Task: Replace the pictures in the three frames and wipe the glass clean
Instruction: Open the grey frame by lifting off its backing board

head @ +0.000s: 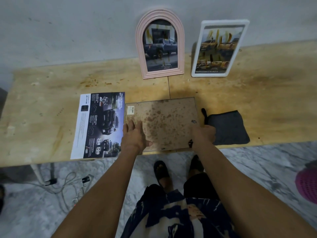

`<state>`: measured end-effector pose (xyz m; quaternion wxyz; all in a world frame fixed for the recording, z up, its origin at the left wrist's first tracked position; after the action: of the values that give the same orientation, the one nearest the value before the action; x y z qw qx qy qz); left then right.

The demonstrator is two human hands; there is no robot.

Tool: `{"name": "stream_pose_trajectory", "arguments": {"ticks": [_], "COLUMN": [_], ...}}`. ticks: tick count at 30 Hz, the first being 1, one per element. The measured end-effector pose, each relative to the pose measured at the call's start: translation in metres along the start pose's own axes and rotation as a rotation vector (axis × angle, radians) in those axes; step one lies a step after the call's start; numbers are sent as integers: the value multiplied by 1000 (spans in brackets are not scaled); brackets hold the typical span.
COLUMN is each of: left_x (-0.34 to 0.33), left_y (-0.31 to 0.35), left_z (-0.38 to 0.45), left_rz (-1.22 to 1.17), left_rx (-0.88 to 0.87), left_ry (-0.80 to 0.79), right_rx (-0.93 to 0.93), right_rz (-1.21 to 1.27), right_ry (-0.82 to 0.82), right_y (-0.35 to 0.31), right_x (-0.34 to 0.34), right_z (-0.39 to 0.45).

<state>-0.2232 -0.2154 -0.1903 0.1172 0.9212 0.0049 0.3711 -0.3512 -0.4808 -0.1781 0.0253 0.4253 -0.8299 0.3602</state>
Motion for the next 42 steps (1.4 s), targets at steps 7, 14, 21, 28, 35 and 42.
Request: {"name": "stream_pose_trajectory", "arguments": {"ticks": [7, 14, 21, 28, 35, 42], "left_x": [0, -1, -2, -4, -5, -8], "left_y": [2, -1, -1, -2, -1, -4], "left_z": [-2, -1, -1, 8, 9, 15], "left_rz": [-21, -43, -51, 16, 23, 29], "left_rx": [7, 5, 8, -4, -16, -20], "left_ry": [0, -12, -4, 38, 49, 34], "right_rx": [137, 102, 17, -16, 18, 121], "right_rz": [-75, -318, -26, 158, 56, -297], "right_ry": [-139, -224, 43, 59, -110, -187], "right_y": [-21, -30, 4, 15, 8, -15], "right_x": [-15, -42, -9, -1, 4, -3], "right_z": [-4, -18, -3, 2, 6, 15]}}
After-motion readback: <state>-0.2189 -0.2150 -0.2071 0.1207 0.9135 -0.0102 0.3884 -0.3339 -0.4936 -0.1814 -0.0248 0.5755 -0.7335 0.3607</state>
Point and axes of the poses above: each hand's wrist, its own z-axis towards the middle knuckle, its own x-axis out of the back of the hand, y = z × x, the point moved 9 cm from there along z, towards the middle knuckle, and after that the axes turned 11 degrees about -y, right-handed, at the moved point
